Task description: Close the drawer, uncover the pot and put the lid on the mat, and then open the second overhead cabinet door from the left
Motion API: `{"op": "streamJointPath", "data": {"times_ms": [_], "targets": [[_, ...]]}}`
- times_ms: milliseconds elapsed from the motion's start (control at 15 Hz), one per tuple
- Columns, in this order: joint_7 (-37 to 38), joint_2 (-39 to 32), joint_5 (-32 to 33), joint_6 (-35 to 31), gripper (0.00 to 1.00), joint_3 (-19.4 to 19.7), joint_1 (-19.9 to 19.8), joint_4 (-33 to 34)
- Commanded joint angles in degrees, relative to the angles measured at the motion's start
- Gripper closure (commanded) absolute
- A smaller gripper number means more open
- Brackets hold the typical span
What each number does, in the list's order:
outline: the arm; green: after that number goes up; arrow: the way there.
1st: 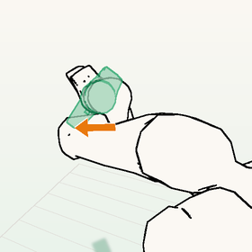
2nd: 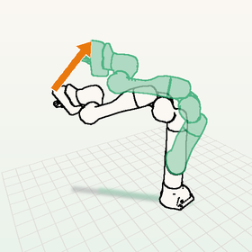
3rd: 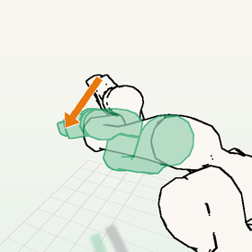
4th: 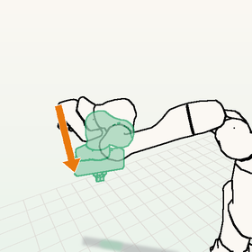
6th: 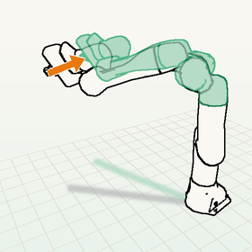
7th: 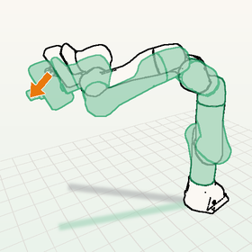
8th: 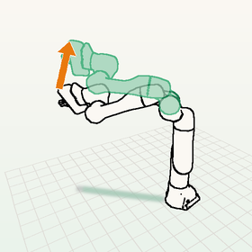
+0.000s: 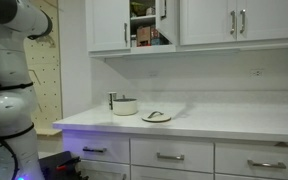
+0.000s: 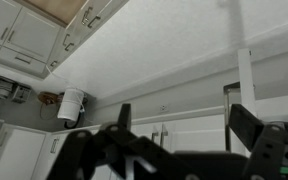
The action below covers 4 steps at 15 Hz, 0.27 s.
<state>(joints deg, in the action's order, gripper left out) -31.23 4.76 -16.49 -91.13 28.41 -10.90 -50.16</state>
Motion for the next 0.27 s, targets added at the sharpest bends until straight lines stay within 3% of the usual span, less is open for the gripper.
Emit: {"op": "streamJointPath", "data": {"times_ms": [0,200], "targets": [[0.0,-0.4,0.0,0.0,0.00,0.0,0.0,0.3],[0.0,-1.1,0.0,0.0,0.00,0.1,0.0,0.8]]}}
